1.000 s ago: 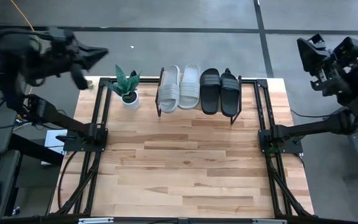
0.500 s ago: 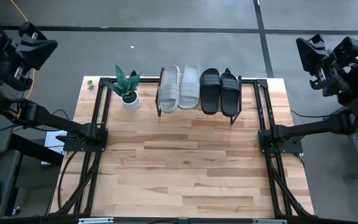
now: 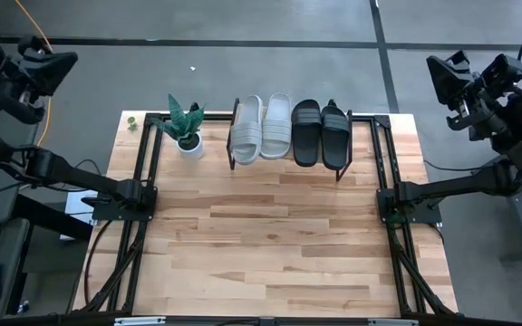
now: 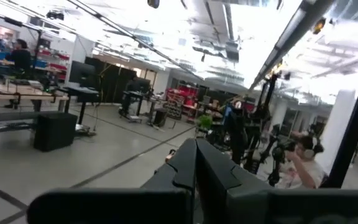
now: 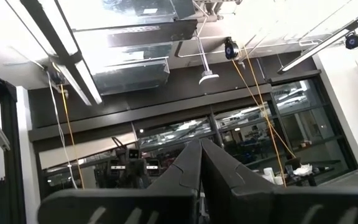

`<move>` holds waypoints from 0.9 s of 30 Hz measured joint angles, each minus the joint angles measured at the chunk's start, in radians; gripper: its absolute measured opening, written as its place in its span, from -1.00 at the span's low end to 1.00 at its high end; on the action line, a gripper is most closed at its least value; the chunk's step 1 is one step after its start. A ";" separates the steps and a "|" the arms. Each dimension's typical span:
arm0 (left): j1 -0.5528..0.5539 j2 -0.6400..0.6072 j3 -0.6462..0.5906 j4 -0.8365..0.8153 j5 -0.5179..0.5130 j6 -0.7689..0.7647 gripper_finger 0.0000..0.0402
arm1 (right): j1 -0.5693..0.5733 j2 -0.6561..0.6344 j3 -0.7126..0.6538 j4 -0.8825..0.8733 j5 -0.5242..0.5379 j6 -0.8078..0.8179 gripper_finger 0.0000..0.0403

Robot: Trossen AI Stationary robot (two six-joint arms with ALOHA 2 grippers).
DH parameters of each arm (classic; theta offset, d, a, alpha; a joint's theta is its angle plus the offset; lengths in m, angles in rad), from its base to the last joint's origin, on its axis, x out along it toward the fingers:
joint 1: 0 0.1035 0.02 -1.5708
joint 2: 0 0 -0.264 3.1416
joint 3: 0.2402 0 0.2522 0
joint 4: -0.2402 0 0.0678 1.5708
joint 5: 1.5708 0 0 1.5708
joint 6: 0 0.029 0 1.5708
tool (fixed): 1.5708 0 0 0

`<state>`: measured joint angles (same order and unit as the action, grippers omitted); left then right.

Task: Pick and place slides into the shelf
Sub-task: Return to Home Position

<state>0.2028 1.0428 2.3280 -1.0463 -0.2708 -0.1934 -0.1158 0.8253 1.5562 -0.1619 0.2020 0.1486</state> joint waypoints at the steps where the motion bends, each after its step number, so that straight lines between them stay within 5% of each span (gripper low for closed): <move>1: 0.000 -0.006 0.000 0.004 -0.002 -0.005 -1.00 | 0.000 0.000 0.000 0.000 0.000 0.000 -1.00; 12: 0.000 -0.050 -0.038 0.020 -0.001 -0.036 -1.00 | 0.000 -0.001 0.000 -0.014 0.027 -0.019 -1.00; 18: 0.000 -0.108 -0.260 0.033 -0.036 -0.048 -1.00 | 0.000 -0.001 0.000 -0.014 0.022 -0.006 -1.00; 27: 0.000 -0.366 -0.658 0.349 0.006 -0.075 -1.00 | 0.000 -0.001 0.000 -0.014 -0.004 0.001 -1.00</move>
<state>0.2028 0.6766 1.6696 -0.6973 -0.2646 -0.2682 -0.1162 0.8242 1.5562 -0.1762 0.1977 0.1493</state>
